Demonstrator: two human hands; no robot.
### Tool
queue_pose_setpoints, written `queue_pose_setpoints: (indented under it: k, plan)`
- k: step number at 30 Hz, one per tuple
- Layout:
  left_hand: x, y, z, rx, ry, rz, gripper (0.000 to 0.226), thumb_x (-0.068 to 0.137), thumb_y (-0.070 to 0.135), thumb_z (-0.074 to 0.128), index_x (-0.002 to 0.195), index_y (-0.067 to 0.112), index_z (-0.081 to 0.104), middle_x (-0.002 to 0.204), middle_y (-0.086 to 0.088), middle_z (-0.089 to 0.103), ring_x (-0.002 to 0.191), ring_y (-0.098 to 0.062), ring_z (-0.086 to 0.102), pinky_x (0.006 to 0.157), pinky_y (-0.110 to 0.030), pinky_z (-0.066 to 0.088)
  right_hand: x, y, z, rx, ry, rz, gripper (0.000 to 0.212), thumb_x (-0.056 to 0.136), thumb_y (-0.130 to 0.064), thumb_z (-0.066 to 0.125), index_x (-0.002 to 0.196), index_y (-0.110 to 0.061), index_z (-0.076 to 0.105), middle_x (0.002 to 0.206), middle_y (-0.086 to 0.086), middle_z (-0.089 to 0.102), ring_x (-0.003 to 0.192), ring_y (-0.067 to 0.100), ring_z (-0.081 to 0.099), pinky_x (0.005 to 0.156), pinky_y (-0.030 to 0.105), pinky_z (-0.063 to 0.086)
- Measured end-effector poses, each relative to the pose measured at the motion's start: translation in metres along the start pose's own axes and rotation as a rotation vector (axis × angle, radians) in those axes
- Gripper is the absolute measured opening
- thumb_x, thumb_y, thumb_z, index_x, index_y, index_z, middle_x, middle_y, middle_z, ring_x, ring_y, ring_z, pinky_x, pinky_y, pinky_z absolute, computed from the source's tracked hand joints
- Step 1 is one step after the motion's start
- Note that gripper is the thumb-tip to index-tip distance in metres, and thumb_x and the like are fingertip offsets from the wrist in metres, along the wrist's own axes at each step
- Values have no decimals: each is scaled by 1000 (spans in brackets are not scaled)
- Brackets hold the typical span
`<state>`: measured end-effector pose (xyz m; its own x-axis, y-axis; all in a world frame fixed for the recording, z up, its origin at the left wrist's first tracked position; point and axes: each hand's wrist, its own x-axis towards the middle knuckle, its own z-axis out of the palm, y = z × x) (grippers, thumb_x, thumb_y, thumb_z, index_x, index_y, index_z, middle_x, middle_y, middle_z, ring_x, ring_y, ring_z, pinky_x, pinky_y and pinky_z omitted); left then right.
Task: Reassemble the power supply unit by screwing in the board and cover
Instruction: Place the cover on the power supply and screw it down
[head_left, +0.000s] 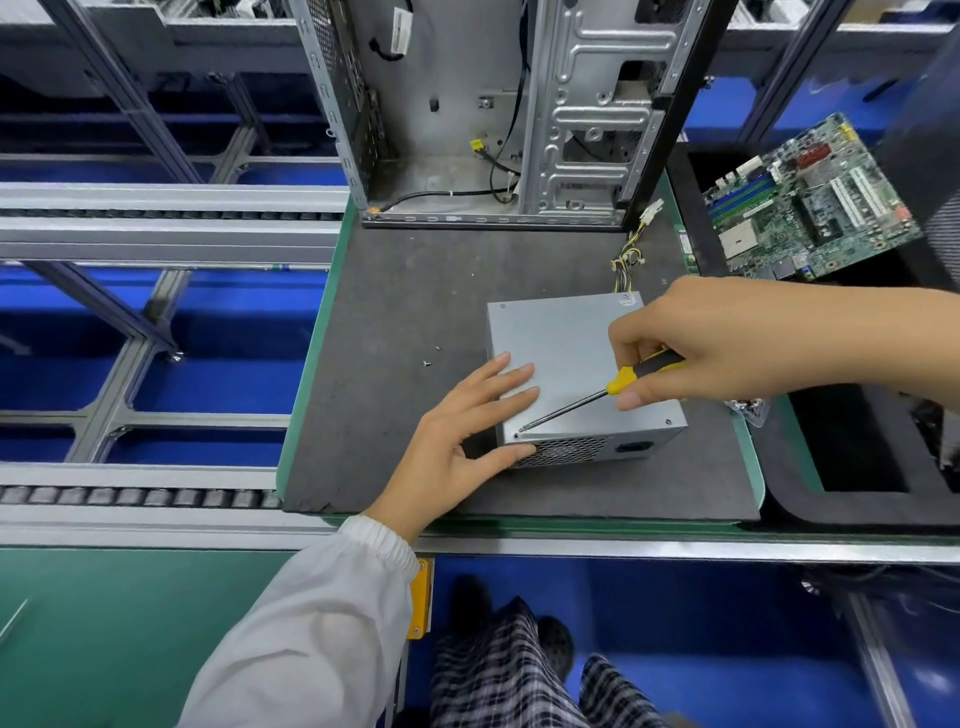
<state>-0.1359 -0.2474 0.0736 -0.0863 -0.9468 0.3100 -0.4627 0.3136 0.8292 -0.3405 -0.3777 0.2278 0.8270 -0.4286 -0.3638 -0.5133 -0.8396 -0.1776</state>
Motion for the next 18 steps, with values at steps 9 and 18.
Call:
queue_pose_setpoints:
  k: [9, 18]
  plan:
    - [-1, 0, 0, -2, -3, -7, 50, 85, 16, 72, 133, 8, 58, 146, -1, 49, 146, -12, 30, 118, -25, 24, 4, -9, -5, -146, 16, 5, 35, 80, -65, 52, 71, -32, 43, 58, -14, 45, 55, -1, 43, 47, 22, 23]
    - [-1, 1, -1, 1, -11, -19, 50, 85, 15, 72, 134, 10, 58, 146, 0, 49, 146, -11, 28, 119, -25, 24, 8, -19, -11, -270, -16, 13, 37, 82, -64, 50, 71, -31, 40, 58, -14, 40, 55, 0, 38, 46, 22, 20]
